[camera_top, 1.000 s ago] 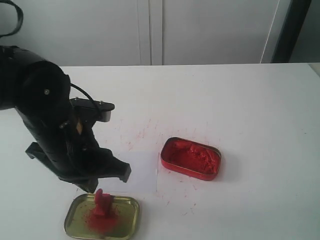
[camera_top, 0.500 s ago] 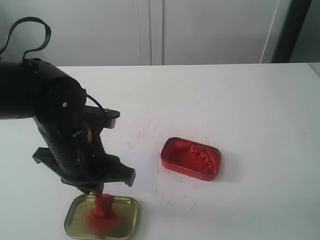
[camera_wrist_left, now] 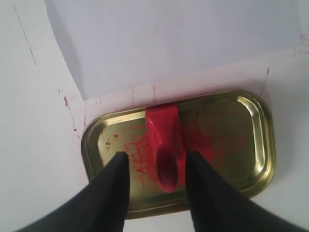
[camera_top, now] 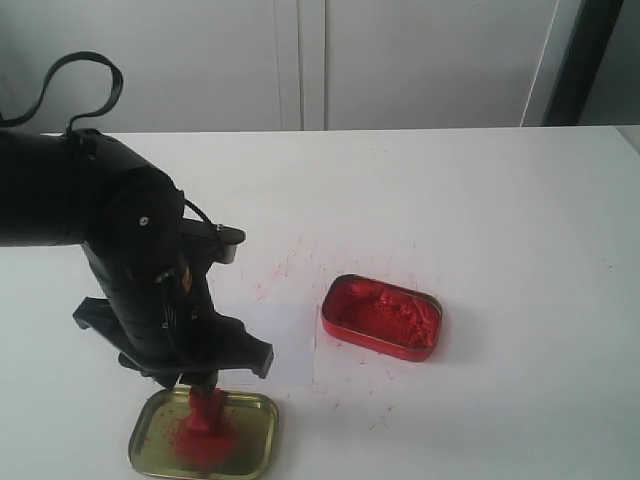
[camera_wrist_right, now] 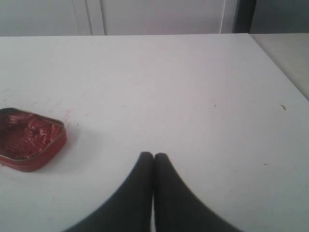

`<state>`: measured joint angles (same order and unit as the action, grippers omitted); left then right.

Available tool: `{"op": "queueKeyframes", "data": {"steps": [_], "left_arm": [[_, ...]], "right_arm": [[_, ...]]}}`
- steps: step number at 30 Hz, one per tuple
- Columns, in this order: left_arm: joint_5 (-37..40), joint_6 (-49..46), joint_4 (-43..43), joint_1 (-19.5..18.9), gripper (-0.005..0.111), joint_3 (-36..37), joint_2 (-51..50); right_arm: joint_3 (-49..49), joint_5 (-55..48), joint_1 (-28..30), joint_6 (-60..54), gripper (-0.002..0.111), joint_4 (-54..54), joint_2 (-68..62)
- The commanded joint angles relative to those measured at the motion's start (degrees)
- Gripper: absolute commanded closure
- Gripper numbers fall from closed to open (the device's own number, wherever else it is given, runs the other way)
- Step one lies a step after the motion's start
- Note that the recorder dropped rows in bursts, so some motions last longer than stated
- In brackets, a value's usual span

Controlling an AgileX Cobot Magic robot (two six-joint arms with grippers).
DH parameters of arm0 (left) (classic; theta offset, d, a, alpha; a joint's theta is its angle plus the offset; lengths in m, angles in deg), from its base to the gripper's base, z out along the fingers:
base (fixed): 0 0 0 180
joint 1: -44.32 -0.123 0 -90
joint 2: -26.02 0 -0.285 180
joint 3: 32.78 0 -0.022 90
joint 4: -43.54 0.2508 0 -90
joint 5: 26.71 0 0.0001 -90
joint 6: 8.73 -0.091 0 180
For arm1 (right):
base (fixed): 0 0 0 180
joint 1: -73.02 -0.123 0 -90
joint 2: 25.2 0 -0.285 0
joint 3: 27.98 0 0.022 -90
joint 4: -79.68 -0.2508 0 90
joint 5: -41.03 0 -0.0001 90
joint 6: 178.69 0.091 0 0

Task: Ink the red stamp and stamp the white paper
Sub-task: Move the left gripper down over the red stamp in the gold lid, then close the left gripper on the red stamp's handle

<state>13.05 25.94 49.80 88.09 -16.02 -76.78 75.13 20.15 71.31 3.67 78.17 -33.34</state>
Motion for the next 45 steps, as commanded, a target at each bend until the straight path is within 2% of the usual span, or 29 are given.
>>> {"op": "queueKeyframes", "data": {"steps": [1, 22, 26, 34, 45], "left_arm": [[0.4, 0.4, 0.2, 0.3, 0.062, -0.1, -1.6], [-1.8, 0.5, -0.1, 0.3, 0.064, -0.1, -5.1], [-1.9, 0.5, -0.1, 0.3, 0.073, -0.1, -5.1], [-2.0, 0.5, -0.1, 0.3, 0.106, -0.1, -5.1], [-2.0, 0.5, -1.5, 0.3, 0.107, -0.2, -4.7]], "right_arm": [[-0.3, 0.8, 0.1, 0.0, 0.108, -0.2, 0.3], [-0.3, 0.8, 0.1, 0.0, 0.108, -0.2, 0.3], [-0.3, 0.8, 0.1, 0.0, 0.108, -0.2, 0.3], [-0.3, 0.8, 0.1, 0.0, 0.108, -0.2, 0.3], [-0.3, 0.8, 0.1, 0.0, 0.108, -0.2, 0.3]]}}
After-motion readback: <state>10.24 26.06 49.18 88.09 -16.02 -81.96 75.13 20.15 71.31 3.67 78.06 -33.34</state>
